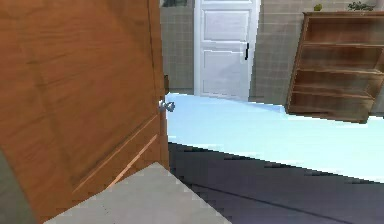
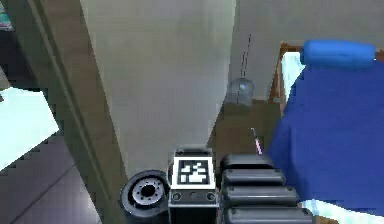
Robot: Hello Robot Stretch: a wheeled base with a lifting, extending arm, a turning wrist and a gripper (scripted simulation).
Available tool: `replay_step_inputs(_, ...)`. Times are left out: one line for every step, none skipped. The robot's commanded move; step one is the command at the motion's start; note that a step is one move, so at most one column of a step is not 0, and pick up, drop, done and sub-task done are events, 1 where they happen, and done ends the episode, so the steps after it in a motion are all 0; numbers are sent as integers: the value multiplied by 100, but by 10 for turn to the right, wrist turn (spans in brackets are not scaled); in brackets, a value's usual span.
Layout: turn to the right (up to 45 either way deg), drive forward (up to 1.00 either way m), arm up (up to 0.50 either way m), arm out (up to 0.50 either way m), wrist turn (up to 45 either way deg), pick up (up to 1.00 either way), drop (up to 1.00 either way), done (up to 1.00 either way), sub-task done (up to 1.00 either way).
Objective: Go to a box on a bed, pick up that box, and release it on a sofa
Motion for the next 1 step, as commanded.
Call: replay_step_inputs(0,45,0,0,0,0,0,0,0)
